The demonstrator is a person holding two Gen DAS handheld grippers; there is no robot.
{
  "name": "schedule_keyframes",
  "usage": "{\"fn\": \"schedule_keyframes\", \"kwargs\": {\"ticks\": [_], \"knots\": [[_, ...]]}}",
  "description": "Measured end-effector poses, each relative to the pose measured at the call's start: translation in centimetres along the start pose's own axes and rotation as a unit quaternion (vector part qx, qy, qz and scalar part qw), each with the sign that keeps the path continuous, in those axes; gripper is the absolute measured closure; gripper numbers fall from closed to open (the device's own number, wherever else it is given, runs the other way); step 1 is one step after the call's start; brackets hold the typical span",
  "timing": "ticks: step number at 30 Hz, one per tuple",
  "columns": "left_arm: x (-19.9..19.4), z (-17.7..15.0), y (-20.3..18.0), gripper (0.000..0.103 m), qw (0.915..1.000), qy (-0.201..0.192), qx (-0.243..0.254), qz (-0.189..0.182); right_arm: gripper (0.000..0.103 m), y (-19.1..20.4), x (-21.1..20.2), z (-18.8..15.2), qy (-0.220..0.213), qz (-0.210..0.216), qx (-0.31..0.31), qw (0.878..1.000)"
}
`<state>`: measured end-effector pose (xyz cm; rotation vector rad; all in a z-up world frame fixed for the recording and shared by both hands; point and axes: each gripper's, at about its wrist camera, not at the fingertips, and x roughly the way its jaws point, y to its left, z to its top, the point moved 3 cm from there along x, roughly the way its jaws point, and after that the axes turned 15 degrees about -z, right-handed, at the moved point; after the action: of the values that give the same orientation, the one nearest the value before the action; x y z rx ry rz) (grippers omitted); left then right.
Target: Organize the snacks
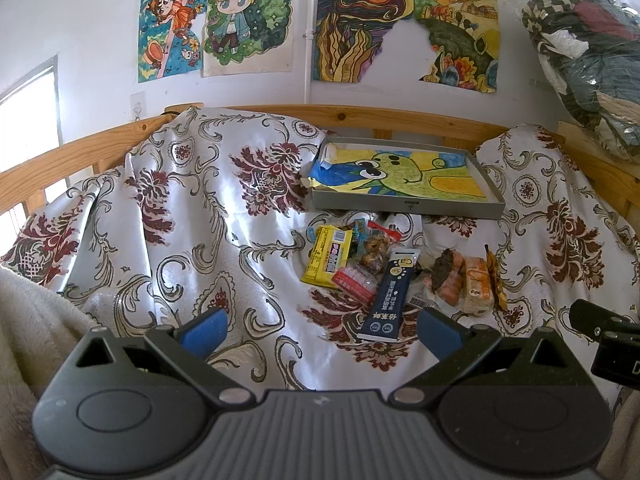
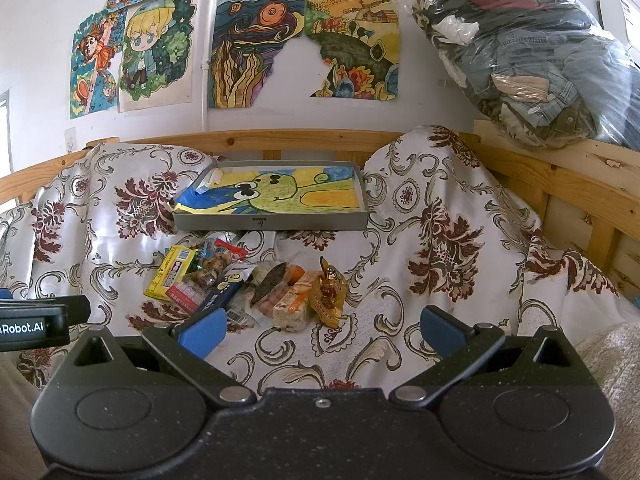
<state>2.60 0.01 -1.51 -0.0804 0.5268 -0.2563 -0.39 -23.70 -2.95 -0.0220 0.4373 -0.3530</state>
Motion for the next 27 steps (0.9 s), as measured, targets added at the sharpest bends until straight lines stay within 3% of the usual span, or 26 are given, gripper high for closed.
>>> {"fn": "schedule_keyframes", "kwargs": {"ticks": [14, 22, 27], "knots": [[-0.2, 0.1, -0.3, 0.000, 1.0000, -0.005, -0.003, 0.003, 0.001, -0.1, -0.3, 0.1, -0.001, -0.007, 0.002, 1.000], [1.1, 3.2, -0.1, 0.000, 0.9997, 0.010, -0.010, -0.020, 0.001, -0.3, -0.1, 2.0, 0.007, -0.002, 0.009, 1.000], [2.7, 5.7, 0.8, 0.000, 0.9985, 0.024, -0.005, -0.050, 0.001, 0.8, 0.1, 4.7, -0.006, -0.018, -0.030, 0.999]]}}
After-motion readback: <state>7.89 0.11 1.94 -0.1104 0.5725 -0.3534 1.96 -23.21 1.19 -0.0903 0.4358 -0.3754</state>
